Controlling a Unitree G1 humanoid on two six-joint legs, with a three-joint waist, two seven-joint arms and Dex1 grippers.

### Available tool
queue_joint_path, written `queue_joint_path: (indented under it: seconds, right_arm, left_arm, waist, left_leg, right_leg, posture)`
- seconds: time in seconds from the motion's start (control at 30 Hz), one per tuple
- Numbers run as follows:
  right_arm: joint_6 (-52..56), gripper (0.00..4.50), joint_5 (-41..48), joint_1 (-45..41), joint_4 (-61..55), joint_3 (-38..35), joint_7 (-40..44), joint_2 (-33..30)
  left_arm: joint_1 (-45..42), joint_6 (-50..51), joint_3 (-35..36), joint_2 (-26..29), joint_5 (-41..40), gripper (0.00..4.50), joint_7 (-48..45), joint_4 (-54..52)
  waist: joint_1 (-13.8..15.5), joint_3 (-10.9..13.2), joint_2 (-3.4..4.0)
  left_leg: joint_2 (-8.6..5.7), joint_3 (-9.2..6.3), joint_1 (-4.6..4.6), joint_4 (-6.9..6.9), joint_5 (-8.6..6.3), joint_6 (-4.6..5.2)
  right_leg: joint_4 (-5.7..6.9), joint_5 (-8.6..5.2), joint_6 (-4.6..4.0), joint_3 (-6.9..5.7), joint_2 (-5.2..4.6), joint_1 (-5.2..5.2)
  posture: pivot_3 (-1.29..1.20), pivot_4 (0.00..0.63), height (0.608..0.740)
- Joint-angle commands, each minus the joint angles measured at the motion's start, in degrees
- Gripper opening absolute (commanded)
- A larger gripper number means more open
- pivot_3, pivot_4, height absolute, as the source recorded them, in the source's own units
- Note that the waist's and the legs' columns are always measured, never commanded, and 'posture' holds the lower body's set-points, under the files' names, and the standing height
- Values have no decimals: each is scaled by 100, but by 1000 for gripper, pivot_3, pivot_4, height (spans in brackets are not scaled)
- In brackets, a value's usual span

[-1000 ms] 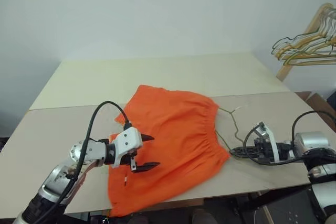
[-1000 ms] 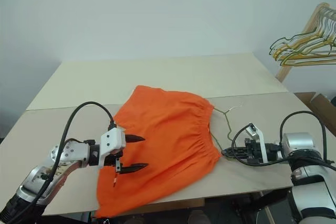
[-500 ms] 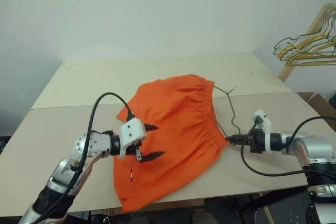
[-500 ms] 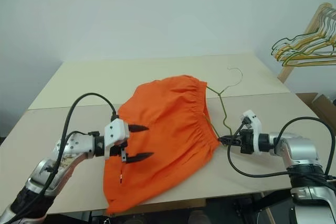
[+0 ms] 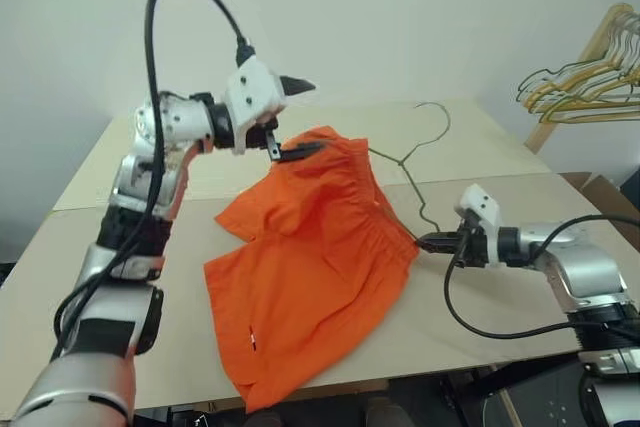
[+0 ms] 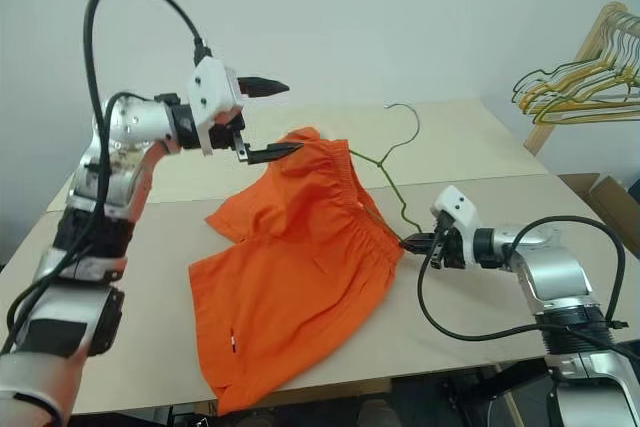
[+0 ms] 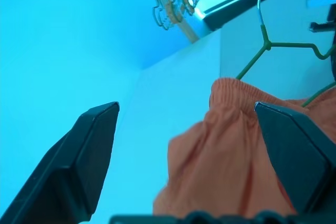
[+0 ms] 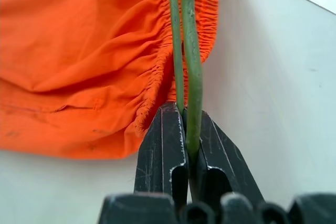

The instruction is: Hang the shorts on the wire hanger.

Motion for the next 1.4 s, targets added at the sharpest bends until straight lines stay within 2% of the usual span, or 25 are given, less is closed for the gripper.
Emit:
queue_joint_path:
  seconds: [0.03,0.2,0.27,0.6,0.73,1.13,1.37,1.4]
  right_arm:
    - [-171,0,-58,-228,-293,27,-34,16]
    - [-301,0,-327,-343,-482,300,-41,-24]
    - [-353,0,-412,-379,-513,381,-34,-34]
    - [-418,0,-743,-460,-705,620,-181,25]
    - [-353,0,-743,-521,-781,659,-123,27]
    - [-571,0,-984,-512,-856,792,-205,3]
    - [-1042,0,-1082,-410,-941,699,-370,155]
    - [-1106,287,-1049,-407,-972,678,-325,153]
  left_arm:
    - [-474,-485,-165,-24,141,4484,-732,749]
    - [-1153,-616,-437,-55,173,4484,-2326,1902]
    - [-1319,-690,-499,-78,263,4484,-2677,2226]
    - [-1508,-1160,-1004,-321,718,4484,-2887,3158]
    - [-1506,-1145,-1176,-423,759,3752,-2887,3264]
    - [-1503,-1180,-1147,-543,969,47,-2887,3440]
    - [-1492,-1333,-1059,-506,1101,0,-2874,3504]
    - [-1498,-1339,-1022,-493,1119,0,-2880,3506]
  waist:
    - [-6,1,-1]
    - [-90,2,-1]
    - [-100,2,-1]
    - [-100,3,-2]
    - [-100,3,-2]
    - [-103,3,-2]
    - [-105,3,-2]
    - [-107,3,-2]
  left_leg:
    - [0,0,0,0,-2,4]
    - [0,-1,-5,8,-6,12]
    - [1,-2,-6,8,-8,15]
    - [1,-7,-7,13,-10,19]
    - [1,-11,-21,15,-9,18]
    - [1,-13,-29,26,-10,19]
    - [1,-14,-31,27,-10,19]
    - [1,-14,-31,27,-10,19]
  right_leg:
    - [0,0,0,0,0,0]
    - [3,0,0,0,4,0]
    - [2,0,0,0,4,-1]
    - [8,0,1,0,3,-3]
    - [12,1,2,-1,3,-12]
    - [12,2,5,-3,3,-15]
    - [12,2,5,-5,3,-15]
    - [12,2,5,-5,3,-16]
  posture:
    - [-49,0,740]
    - [-59,0,740]
    - [-60,0,740]
    - [-66,0,740]
    - [-69,0,740]
    - [-75,0,740]
    - [-73,0,740]
    - [-73,0,740]
